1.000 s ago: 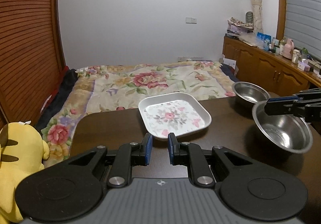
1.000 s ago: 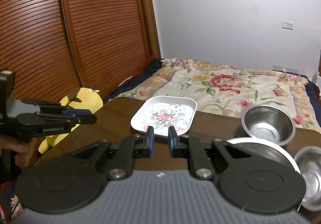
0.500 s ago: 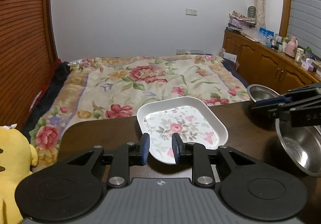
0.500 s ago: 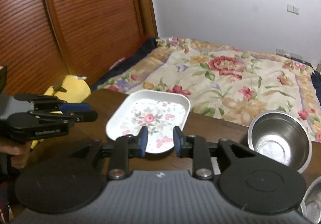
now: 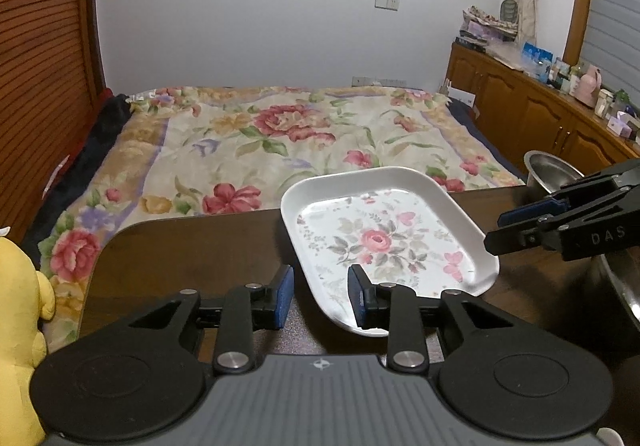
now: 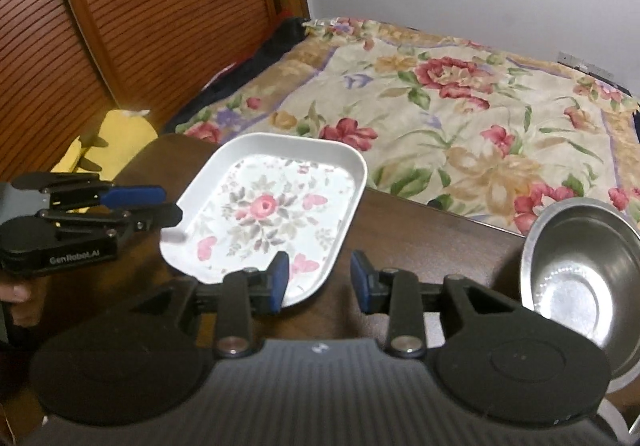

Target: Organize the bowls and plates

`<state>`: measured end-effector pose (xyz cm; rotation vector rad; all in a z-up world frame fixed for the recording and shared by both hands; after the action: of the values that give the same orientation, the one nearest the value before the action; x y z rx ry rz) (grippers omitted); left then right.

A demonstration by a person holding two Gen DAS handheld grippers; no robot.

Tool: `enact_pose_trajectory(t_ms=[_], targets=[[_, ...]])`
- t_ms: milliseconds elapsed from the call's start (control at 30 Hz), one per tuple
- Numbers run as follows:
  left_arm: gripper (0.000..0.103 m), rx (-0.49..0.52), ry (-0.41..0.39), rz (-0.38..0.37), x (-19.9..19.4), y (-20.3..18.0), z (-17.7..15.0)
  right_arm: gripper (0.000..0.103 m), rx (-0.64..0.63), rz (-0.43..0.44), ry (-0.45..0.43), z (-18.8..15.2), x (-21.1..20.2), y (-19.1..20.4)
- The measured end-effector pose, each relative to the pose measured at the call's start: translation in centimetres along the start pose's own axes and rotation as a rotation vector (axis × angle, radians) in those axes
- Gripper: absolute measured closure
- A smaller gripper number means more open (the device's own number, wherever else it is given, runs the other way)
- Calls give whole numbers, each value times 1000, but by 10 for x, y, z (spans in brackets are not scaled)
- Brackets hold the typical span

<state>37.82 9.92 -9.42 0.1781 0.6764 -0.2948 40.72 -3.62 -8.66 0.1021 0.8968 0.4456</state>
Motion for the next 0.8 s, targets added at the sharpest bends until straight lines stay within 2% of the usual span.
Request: enact_pose_trajectory(t_ms=[433,700,800], targets=[[74,-28,20,-26,17,5,-6,70,16,6,52,-1,17,-6],[79,-31,29,-30,21,4,-10,79,18,12,64,-1,22,-7],[86,-38,26,-39,22,4,-10,85,14,21,64,-2,22,-7]])
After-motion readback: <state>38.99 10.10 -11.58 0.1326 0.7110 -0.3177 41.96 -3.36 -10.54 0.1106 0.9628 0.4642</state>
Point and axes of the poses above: each gripper's, at about its wrist camera, not at the fingertips, and x roughly the way its jaws point, y to its left, z to its top, the point moved 7 cm from there along x, roughly the way its jaws point, and after that the axes turned 10 degrees about x, right-handed, at the moved point
